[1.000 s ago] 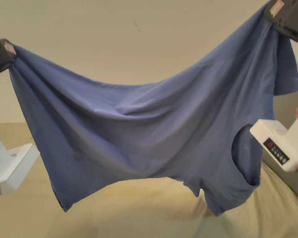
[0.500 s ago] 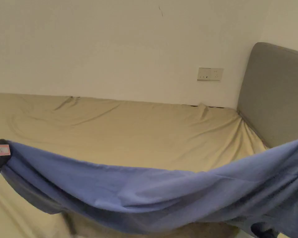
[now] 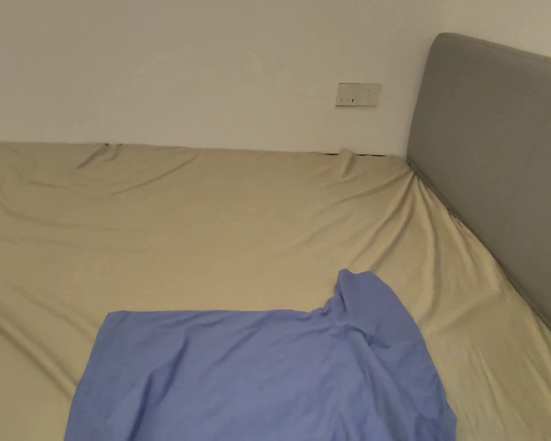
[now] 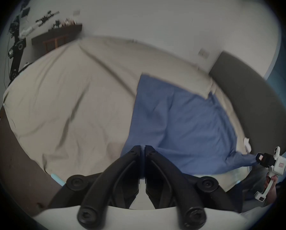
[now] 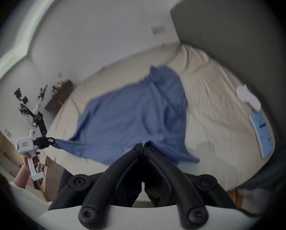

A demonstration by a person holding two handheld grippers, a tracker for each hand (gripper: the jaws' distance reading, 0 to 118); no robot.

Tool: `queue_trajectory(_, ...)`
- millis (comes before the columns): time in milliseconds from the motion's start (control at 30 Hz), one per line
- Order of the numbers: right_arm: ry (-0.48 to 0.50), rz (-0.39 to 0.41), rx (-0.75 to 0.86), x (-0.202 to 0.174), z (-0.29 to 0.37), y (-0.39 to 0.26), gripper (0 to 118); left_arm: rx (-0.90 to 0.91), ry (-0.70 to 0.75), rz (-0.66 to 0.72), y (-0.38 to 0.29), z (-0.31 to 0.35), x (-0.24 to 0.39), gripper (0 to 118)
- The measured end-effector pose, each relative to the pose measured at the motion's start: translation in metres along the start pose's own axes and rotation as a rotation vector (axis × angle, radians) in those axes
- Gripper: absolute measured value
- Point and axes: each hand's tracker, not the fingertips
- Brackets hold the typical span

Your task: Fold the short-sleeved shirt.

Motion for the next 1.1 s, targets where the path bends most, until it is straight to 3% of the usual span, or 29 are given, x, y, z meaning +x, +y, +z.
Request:
queue_trajectory(67,-0.044,-0.012,-0.127,0.018,-0.025,-0.005,3,-0.106,0.070,-0.037,-0.001,-0.025,-0.008,5)
queue_trajectory(233,-0.157,0.065,-0.333,0.026,-0.060,-0.018,3,-0.252,0.143,-0.114,-0.001,-0.067,-0.027,5)
queue_trajectory(333,-0.184,0.102,-0.302,0.041,-0.070,-0.030,3,-0.280,0.143,-0.150,0.003,-0.068,-0.015,5)
queue_trajectory(433,-0.185,0.156,-0.258,0.030,-0.056,-0.027,4,-0.260,0.126,-0.192,0.002,-0.065,-0.014,5)
queue_trajectory(467,-0.175,0.171,-0.246,0.027,-0.050,-0.025,12,-0.241,0.123,-0.204,0.003,-0.059,-0.010,13)
queue_trajectory(500,-0.192,0.197,-0.214,0.022,-0.040,-0.022,33,-0.184,0.119,-0.222,0.006,-0.049,-0.007,30)
queue_trajectory(533,-0.205,0.210,-0.162,0.017,-0.029,-0.020,65,-0.124,0.103,-0.225,0.009,-0.032,-0.005,64)
queue_trajectory(567,-0.204,0.211,-0.122,0.011,-0.017,-0.015,107,-0.073,0.102,-0.207,0.011,-0.019,-0.003,108)
queue_trajectory(600,-0.204,0.196,-0.068,0.007,-0.006,-0.012,118,-0.024,0.085,-0.172,0.012,-0.005,0.000,118)
queue_trajectory(733,-0.150,0.131,0.166,-0.006,0.028,-0.006,117,0.201,-0.030,-0.063,0.011,0.045,0.000,118)
queue_trajectory(833,-0.131,0.126,0.241,-0.017,0.035,-0.004,116,0.225,-0.053,-0.035,0.006,0.061,0.007,118)
queue_trajectory(867,-0.121,0.124,0.243,-0.019,0.036,-0.003,107,0.232,-0.058,-0.023,0.004,0.064,0.007,103)
queue_trajectory(900,-0.116,0.116,0.241,-0.021,0.036,-0.004,84,0.234,-0.054,-0.008,0.001,0.065,0.006,72)
queue_trajectory(933,-0.126,0.103,0.241,-0.023,0.034,-0.005,40,0.212,-0.032,0.021,-0.002,0.056,0.003,26)
queue_trajectory(967,-0.150,0.075,0.236,-0.020,0.027,-0.006,3,0.174,-0.005,0.033,-0.004,0.052,0.000,1)
queue_trajectory(1000,-0.147,0.052,0.232,-0.016,0.025,-0.009,3,0.149,0.010,0.042,-0.007,0.049,-0.005,1)
queue_trajectory(1033,-0.075,0.033,0.172,-0.011,0.023,-0.008,3,0.104,-0.011,0.052,-0.010,0.045,-0.012,0)
queue_trajectory(1100,-0.102,0.020,0.185,-0.015,0.023,-0.012,3,0.059,0.007,0.075,-0.014,0.037,-0.015,0)
